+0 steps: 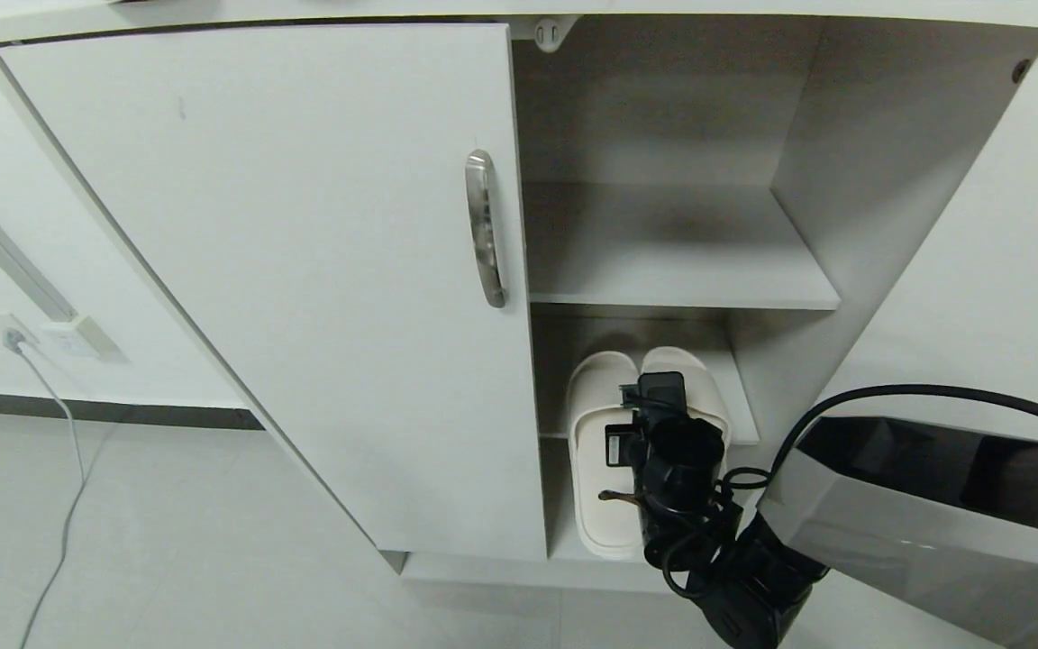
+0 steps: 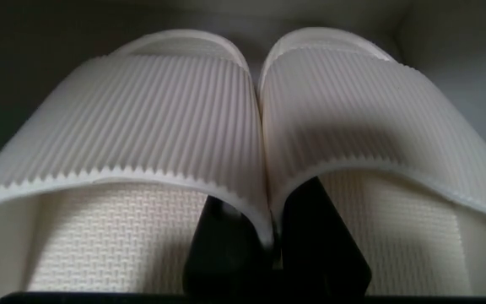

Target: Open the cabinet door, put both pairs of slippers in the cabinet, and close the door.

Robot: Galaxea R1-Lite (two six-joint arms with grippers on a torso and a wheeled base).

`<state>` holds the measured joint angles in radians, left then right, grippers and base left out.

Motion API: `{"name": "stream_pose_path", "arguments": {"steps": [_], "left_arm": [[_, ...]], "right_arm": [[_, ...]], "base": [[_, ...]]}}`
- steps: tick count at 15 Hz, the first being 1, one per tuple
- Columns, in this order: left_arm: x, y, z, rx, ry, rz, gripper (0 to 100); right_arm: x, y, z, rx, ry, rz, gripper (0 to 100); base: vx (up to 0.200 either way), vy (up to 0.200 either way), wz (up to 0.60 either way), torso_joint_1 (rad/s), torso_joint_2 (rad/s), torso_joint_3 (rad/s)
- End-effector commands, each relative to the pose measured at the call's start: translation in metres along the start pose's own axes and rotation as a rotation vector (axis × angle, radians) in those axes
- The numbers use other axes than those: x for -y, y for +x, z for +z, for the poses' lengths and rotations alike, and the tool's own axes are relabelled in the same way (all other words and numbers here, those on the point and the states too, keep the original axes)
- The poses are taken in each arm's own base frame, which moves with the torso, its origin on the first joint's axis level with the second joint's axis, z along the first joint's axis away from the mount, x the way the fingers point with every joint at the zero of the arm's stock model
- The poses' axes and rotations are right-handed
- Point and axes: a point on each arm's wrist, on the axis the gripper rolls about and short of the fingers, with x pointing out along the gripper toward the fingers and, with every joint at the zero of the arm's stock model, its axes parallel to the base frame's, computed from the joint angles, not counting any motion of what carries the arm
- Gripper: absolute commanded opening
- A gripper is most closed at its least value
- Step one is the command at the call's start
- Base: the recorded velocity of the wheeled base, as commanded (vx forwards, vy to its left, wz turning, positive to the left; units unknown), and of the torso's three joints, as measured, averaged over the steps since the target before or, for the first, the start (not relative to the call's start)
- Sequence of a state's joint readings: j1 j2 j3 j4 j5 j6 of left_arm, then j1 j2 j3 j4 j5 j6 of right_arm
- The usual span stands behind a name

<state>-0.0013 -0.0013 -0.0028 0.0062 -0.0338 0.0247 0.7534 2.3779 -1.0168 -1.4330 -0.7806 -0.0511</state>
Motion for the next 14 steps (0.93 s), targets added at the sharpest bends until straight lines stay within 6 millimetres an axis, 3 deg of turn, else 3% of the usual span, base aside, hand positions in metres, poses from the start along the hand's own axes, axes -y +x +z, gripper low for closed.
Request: {"name": "stream_pose_path", "arguments": {"steps": [1,8,14], "left_arm": [[0.000,0.000,0.000,-0.001,0.001,0.000,0],[0.000,0.000,0.000,-0.002,0.001,0.000,0],[0.000,0.000,0.000,-0.001,0.001,0.000,0]], "right_arm": [[0.004,0.018,0.004,0.009,0.008,-0.016,0],[0.007,0.084,0.011,0.001,0.020,-0.063,0],[0.007,0.122,0.025,-0.016,0.029,-0.047,0]], "base": [[0.000,0.000,0.00,0.000,0.00,0.000],[0.000,0.000,0.00,0.000,0.00,0.000],[0.000,0.000,0.00,0.000,0.00,0.000]]}}
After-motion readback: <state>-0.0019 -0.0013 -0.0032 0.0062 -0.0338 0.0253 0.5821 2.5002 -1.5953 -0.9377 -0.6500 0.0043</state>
